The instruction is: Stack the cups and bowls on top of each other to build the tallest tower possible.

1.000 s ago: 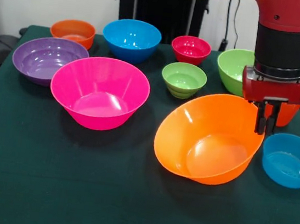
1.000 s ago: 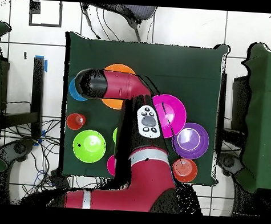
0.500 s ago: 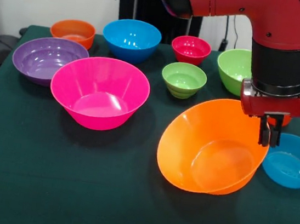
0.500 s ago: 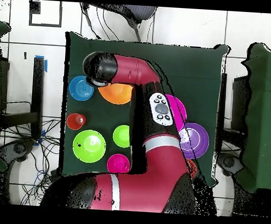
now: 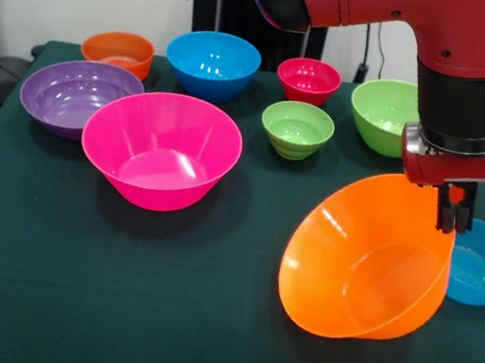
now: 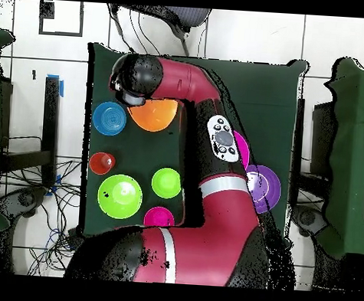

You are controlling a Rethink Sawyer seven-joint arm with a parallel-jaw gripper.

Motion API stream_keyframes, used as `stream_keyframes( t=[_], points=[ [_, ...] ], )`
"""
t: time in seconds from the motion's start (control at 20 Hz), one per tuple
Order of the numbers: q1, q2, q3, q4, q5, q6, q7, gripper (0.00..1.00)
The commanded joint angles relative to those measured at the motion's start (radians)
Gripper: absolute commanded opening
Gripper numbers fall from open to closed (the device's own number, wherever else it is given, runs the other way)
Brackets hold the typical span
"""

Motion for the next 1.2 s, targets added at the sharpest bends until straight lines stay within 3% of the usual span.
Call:
stream_keyframes(
  t=[0.05, 0.35, 0.7, 1.2],
  points=[
    [-0.040, -0.001, 0.110, -0.043, -0.073, 0.136, -0.268, 0.00],
    [-0.105, 0.013, 0.153, -0.028, -0.064, 0.171, -0.291, 0.00],
    [-0.189, 0.070, 0.200, 0.057, -0.107, 0.056, -0.321, 0.00],
    [-0.273, 0.191, 0.280, 0.042, -0.178, 0.012, -0.385, 0.00]
  ],
)
